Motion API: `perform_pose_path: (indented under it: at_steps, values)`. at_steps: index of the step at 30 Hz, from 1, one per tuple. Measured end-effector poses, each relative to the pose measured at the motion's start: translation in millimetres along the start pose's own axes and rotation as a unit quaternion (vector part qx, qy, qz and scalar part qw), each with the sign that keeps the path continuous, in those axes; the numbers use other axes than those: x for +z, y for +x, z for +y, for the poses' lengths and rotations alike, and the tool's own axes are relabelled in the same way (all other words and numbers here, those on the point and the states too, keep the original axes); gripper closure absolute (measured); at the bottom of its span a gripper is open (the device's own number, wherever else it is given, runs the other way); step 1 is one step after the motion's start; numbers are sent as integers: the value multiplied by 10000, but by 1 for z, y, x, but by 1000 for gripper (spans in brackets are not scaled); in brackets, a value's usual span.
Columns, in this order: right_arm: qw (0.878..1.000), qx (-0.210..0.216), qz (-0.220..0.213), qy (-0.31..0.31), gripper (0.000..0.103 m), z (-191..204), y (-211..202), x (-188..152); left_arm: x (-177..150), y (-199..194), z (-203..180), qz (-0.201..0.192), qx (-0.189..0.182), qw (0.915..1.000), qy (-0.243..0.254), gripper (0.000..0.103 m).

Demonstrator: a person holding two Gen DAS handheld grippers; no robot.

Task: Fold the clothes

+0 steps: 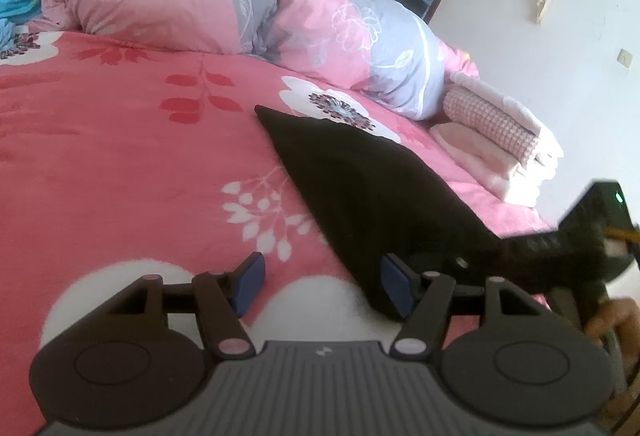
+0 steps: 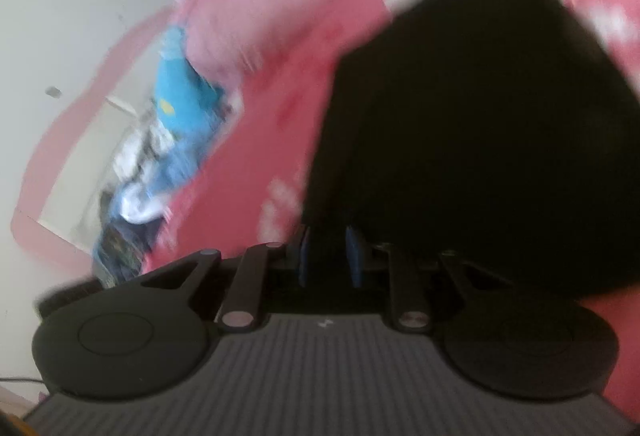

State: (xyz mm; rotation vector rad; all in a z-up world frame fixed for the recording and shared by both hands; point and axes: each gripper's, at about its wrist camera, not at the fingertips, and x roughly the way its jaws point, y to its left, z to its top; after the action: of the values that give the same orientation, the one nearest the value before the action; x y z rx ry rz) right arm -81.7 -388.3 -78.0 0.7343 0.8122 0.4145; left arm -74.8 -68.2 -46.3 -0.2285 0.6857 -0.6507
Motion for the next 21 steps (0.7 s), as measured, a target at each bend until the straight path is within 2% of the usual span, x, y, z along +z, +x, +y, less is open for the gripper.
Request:
perform_pose_path:
  at_steps: [5, 8, 11, 16, 19, 21]
  values:
    - [9998, -47, 212, 22, 90, -5, -30, -23, -5, -5, -2, 73, 9, 9998, 210, 37]
    - [9997, -65, 63, -221, 85, 8, -44, -15, -11, -10, -8, 112, 48, 9991, 405, 37]
    - [9989, 174, -66, -431, 85, 21, -31, 0, -17, -15, -15, 135, 132, 9979, 616, 37]
    - [9993, 164, -26, -335, 85, 17, 1, 8, -21, -26, -28, 13, 240, 9943, 1040, 38]
    - [9992, 132, -344, -119, 85, 3, -11, 1, -22, -27, -40, -102, 147, 9906, 1359, 45]
    - [9980, 15, -636, 13, 85, -7, -23, -3, -24, -23, -50, -129, 103, 9866, 1622, 57]
